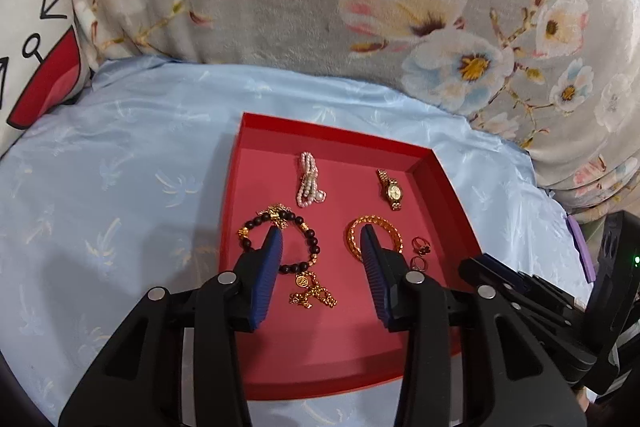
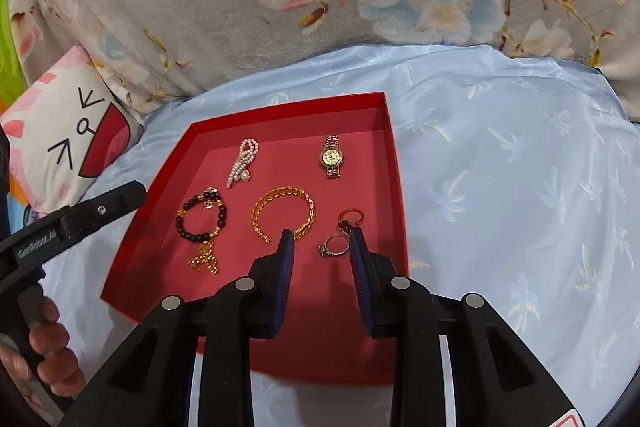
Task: Organize jewelry
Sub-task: 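Carry chain and silver ring into the red box and open both tools, then move the right tool to a gold hoop earring and close on it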
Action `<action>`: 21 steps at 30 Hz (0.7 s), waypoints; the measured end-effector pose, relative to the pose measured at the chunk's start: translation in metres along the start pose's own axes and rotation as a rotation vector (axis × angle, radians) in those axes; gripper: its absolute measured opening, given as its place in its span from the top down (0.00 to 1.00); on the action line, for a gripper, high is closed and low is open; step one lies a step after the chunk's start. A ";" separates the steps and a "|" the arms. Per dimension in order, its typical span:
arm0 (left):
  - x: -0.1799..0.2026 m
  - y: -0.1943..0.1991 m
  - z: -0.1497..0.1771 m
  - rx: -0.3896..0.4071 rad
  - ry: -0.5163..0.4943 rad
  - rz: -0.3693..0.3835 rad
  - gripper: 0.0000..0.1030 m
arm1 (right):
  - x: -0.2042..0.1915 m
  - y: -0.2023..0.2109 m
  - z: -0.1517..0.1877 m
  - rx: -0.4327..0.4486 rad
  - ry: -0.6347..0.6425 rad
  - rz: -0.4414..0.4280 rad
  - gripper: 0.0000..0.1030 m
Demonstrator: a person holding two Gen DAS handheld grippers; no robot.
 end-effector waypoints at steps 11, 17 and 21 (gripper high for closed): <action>-0.017 0.063 0.051 0.049 0.001 -0.082 0.60 | -0.008 0.077 0.069 -0.002 -0.001 0.007 0.73; -0.017 0.086 0.097 0.015 -0.023 -0.093 0.60 | -0.026 0.098 0.119 -0.053 0.026 0.010 0.73; -0.009 0.095 0.129 -0.019 -0.060 -0.092 0.60 | -0.037 0.100 0.145 -0.092 0.024 -0.016 0.73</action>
Point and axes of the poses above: each gripper's, at about its wrist camera, not at the fingertips, and y roughly against the way its jaws point, x to its right, z to its underside, the point moved 1 cm from there along -y, roughly the way its jaws point, and after that the axes turned 8 degrees about -z, right-handed, at the moved point
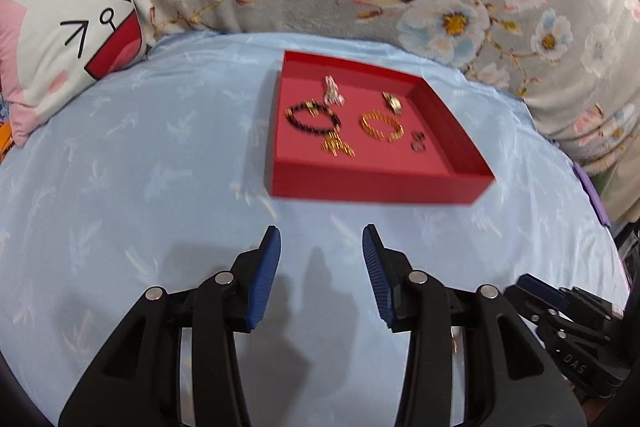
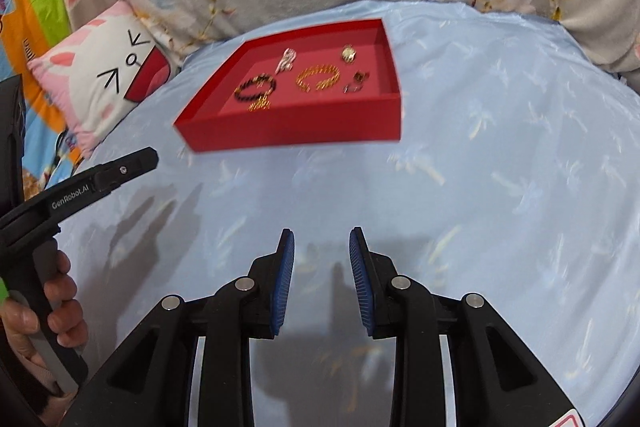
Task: Organize jewelry
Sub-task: 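Move the right tool to a gold hoop earring and close on it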
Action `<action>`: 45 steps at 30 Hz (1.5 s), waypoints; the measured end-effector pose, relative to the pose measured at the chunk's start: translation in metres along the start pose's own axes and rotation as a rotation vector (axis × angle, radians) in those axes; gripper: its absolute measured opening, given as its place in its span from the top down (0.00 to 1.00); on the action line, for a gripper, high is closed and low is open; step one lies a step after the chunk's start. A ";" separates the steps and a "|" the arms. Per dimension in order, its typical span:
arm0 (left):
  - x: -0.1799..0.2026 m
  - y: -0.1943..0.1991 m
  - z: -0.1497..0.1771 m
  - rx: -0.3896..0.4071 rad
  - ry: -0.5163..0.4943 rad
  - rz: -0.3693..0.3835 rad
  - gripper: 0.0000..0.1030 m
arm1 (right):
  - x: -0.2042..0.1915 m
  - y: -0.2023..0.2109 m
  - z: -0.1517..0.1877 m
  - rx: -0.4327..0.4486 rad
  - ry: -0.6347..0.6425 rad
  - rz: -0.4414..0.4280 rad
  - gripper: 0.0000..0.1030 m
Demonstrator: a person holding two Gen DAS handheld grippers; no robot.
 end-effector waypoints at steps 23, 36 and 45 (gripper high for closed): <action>0.017 0.009 0.059 -0.092 -0.050 0.041 0.60 | -0.029 -0.035 0.025 -0.064 0.090 0.020 0.77; 0.028 0.013 0.063 -0.092 -0.073 0.067 0.60 | -0.013 -0.029 0.022 -0.052 0.034 0.000 0.97; 0.028 0.014 0.062 -0.090 -0.077 0.066 0.60 | -0.020 -0.032 0.022 -0.061 0.045 -0.005 0.93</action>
Point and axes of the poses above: each gripper's, at about its wrist camera, not at the fingertips, and y roughly against the way its jaws point, x to its right, z to its underside, the point moved 1 cm from there along -y, roughly the way its jaws point, and after that the axes turned 8 degrees about -z, right-handed, at the moved point
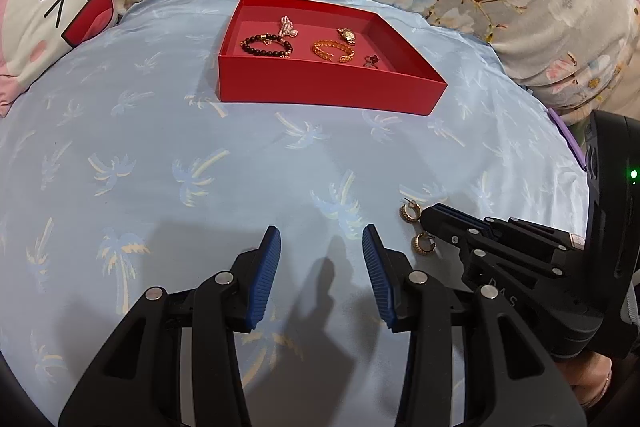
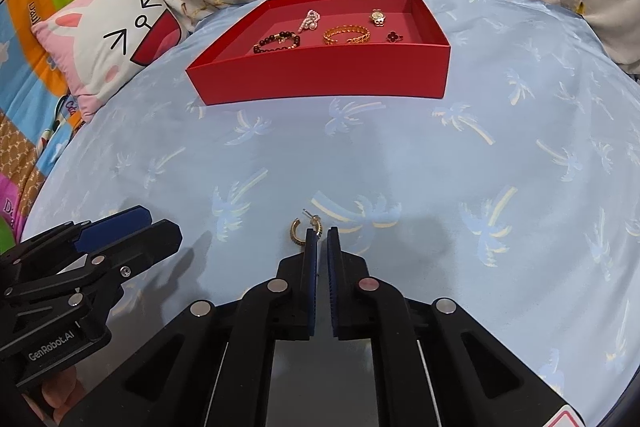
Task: Organize jewelry
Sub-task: 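Move the right tool to a gold hoop earring and close on it, then grasp the second hoop earring with the left tool while right holds its earring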
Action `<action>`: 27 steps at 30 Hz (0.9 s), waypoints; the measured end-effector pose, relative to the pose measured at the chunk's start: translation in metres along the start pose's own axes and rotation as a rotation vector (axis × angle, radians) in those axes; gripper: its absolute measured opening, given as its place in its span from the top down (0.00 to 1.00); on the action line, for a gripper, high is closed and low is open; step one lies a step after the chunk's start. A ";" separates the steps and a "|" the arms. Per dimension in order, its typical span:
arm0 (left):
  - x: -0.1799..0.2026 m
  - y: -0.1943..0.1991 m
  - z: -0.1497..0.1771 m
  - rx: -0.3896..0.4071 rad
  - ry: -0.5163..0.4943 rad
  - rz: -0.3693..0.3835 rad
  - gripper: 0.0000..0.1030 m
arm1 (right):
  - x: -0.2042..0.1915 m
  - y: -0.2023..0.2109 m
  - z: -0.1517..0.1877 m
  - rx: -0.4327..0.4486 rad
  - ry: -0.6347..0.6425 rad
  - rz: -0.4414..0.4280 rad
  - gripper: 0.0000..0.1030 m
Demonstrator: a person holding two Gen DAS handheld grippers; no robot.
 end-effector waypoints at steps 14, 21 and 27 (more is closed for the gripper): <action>-0.001 -0.002 -0.001 -0.004 0.009 0.004 0.60 | -0.009 -0.012 -0.008 -0.004 0.044 0.033 0.85; 0.006 -0.003 -0.002 -0.007 -0.012 0.034 0.56 | 0.015 0.010 -0.008 0.036 -0.029 0.044 0.85; 0.038 -0.004 0.000 -0.008 -0.078 0.081 0.50 | 0.038 0.037 -0.005 0.067 -0.091 0.068 0.85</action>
Point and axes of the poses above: each gripper's, at about its wrist camera, not at the fingertips, and y roughly against the way its jaws point, x to its right, z to its underside, the point moved 1 cm from there along -y, roughly the way its jaws point, and after that the axes turned 8 degrees about -z, right-handed, at the moved point
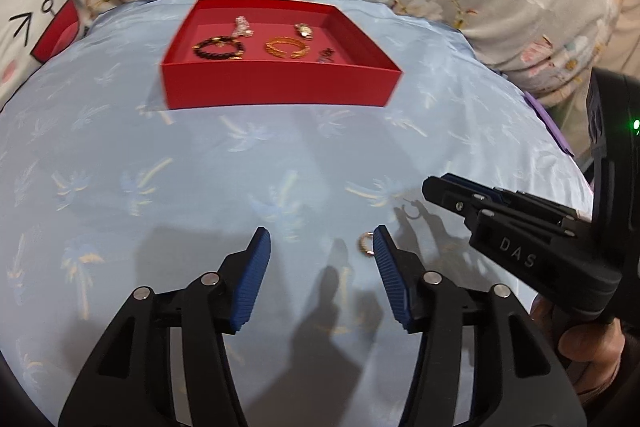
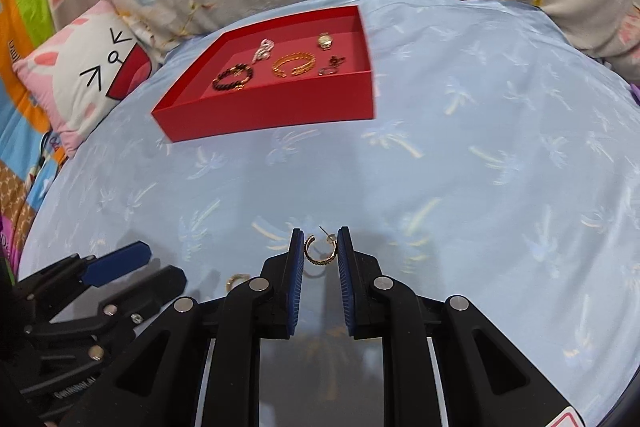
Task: Organize jewelry
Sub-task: 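Grasp the second hoop earring with the left tool while right holds its earring, then carry both hoop earrings into the red box and open both tools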
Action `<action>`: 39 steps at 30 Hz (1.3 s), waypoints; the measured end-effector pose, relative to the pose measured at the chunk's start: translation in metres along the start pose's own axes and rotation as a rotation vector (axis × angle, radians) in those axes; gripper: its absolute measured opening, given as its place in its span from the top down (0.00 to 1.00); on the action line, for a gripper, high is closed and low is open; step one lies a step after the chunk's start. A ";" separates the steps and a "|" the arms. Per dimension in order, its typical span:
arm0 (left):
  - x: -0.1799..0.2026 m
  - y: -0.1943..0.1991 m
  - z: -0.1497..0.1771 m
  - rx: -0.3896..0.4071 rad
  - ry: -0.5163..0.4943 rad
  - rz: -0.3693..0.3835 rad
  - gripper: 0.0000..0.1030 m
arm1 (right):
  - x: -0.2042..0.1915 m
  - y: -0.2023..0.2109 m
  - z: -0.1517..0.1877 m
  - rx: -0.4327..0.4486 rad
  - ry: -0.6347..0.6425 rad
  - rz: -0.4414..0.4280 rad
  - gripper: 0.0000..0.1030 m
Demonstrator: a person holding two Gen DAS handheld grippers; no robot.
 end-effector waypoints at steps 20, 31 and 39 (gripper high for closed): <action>0.033 -0.028 0.004 -0.001 -0.120 -0.067 0.84 | 0.011 0.008 0.006 -0.002 -0.029 -0.011 0.85; -0.020 0.003 -0.013 0.011 0.030 -0.055 0.84 | 0.001 0.019 0.000 0.022 -0.012 -0.043 0.85; -0.057 0.020 -0.053 0.076 0.101 -0.089 0.84 | -0.011 0.020 -0.032 0.053 -0.001 -0.101 0.85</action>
Point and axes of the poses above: each gripper's, at about its wrist camera, not at the fingertips, and y roughly against the way its jaws point, x to its right, z to its underside, the point moved 1 cm from there along -y, roughly the way its jaws point, and after that the axes turned 8 degrees about -z, right-handed, at the moved point
